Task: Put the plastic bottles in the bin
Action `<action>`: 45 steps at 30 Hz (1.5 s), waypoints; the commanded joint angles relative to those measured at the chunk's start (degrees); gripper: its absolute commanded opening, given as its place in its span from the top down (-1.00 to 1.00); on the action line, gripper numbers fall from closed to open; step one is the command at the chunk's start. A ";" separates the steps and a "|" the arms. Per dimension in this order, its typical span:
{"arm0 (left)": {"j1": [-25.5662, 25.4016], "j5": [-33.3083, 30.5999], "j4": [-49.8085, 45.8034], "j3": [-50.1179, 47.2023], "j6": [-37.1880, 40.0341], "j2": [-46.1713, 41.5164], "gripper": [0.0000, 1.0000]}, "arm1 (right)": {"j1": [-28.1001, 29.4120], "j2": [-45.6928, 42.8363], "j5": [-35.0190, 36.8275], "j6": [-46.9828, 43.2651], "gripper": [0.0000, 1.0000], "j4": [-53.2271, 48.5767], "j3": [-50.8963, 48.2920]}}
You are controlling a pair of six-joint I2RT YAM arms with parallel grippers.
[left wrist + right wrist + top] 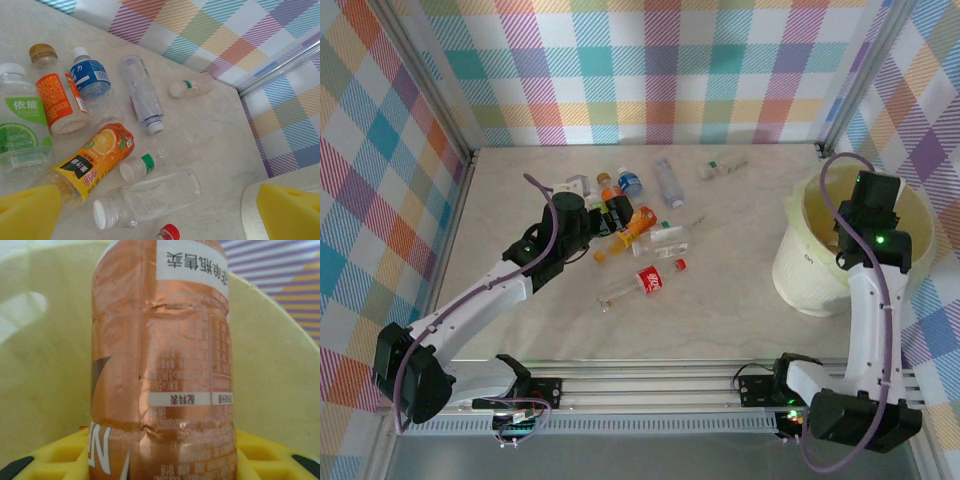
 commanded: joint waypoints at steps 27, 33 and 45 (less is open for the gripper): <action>-0.06 -1.52 -5.44 2.53 -2.15 3.05 -1.00 | -6.40 4.39 -5.60 4.03 -0.47 -0.35 -2.71; 0.05 -2.88 -5.97 2.33 -2.48 3.54 -1.00 | -6.39 4.59 -6.56 4.88 -0.53 -2.57 -0.75; 0.12 -5.29 -6.92 1.96 -4.18 3.90 -1.00 | -4.32 -1.59 -23.65 8.57 -0.61 -5.93 6.49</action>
